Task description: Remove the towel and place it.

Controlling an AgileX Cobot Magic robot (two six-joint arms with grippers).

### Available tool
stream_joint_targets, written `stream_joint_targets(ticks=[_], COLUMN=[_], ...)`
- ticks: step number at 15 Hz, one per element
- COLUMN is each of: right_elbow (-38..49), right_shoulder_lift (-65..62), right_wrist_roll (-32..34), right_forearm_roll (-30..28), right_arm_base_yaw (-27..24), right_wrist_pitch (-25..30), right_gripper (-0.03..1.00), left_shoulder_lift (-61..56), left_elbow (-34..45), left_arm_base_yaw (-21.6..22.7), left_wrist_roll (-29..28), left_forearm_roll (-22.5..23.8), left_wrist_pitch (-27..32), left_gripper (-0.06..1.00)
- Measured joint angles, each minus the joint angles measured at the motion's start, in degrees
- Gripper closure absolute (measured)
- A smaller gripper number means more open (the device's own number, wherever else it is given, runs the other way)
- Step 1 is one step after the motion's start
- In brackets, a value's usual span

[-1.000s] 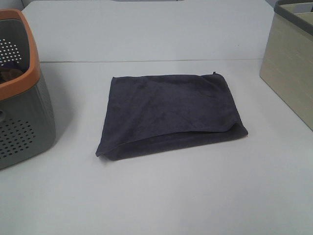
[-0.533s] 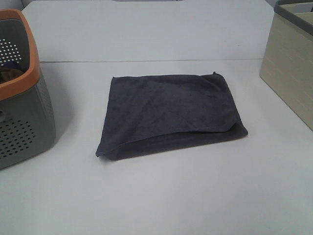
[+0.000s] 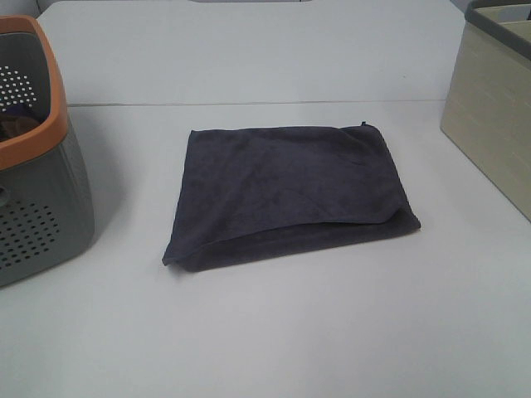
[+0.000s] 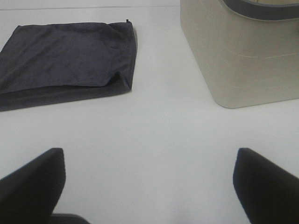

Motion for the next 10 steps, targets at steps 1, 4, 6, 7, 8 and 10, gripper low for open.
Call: stream_joint_targets(ticks=[1,4,6,7,8,10], right_elbow=[0.0,0.0,0.0,0.0,0.0,0.0], right_shoulder_lift=[0.0,0.0,0.0,0.0,0.0,0.0], right_wrist_roll=[0.0,0.0,0.0,0.0,0.0,0.0], right_forearm_roll=[0.0,0.0,0.0,0.0,0.0,0.0], right_arm_base_yaw=[0.0,0.0,0.0,0.0,0.0,0.0], right_wrist_pitch=[0.0,0.0,0.0,0.0,0.0,0.0], right_gripper=[0.10,0.10,0.10,0.10,0.10,0.10], left_shoulder_lift=[0.0,0.0,0.0,0.0,0.0,0.0], left_elbow=[0.0,0.0,0.0,0.0,0.0,0.0], left_arm_base_yaw=[0.0,0.0,0.0,0.0,0.0,0.0], left_wrist_roll=[0.0,0.0,0.0,0.0,0.0,-0.1], left_forearm_roll=[-0.1,-0.2,-0.2,-0.2,-0.2,-0.2], left_wrist_pitch=[0.0,0.0,0.0,0.0,0.0,0.0], left_gripper=[0.08,0.08,0.08,0.08,0.08,0.08])
